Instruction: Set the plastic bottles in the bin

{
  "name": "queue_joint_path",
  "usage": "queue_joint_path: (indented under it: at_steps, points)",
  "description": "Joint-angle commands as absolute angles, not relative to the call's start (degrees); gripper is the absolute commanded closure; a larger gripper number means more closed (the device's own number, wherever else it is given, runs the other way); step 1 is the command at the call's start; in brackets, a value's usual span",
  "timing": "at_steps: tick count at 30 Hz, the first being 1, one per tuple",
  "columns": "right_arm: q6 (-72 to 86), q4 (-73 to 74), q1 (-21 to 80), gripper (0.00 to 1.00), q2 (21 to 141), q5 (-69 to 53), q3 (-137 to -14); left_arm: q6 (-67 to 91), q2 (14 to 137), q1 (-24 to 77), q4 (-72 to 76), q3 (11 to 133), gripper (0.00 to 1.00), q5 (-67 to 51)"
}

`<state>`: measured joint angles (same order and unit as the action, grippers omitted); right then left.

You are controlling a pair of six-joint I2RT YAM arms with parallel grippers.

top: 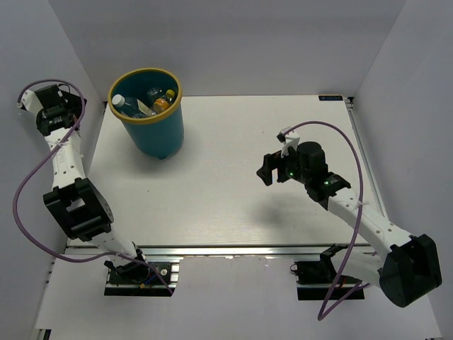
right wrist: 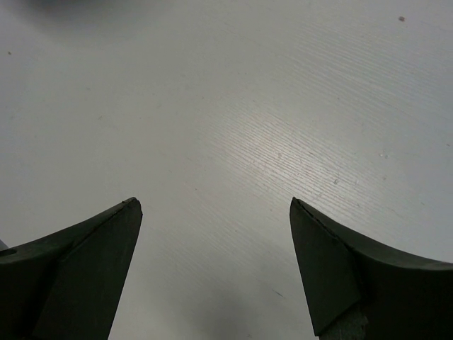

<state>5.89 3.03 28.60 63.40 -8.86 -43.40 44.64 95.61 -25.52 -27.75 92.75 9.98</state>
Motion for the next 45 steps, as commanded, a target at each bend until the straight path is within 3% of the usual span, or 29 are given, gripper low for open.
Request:
queue_joint_path:
  at_steps: [1,8,18,26,35,39,45]
  points:
    - [4.2,3.3,28.4,0.11,64.5,-7.5,-46.3,45.8,96.8,-25.0,-21.4,90.6,0.02,3.4]
    - [2.5,3.0,28.3,0.11,67.0,-5.3,-47.1,47.2,108.3,-24.3,-12.8,89.6,0.02,-4.4]
    - [0.4,4.0,28.3,0.11,73.7,-2.0,-49.5,50.7,124.4,-19.8,1.7,94.9,0.02,-4.6]
    - [-1.9,4.6,27.8,0.11,77.3,2.1,-51.2,54.5,139.2,-15.8,0.6,112.6,0.02,1.7]
    - [-3.3,5.7,26.6,0.11,80.5,5.5,-52.7,61.8,153.6,-15.1,8.6,123.8,0.02,6.5]
    - [-3.4,5.7,26.1,0.11,82.2,6.6,-53.2,62.9,163.5,-14.2,7.2,139.7,0.02,7.8]
    - [-3.1,5.7,25.6,0.11,83.3,7.0,-53.8,62.2,167.1,-12.3,12.2,139.5,0.02,16.9]
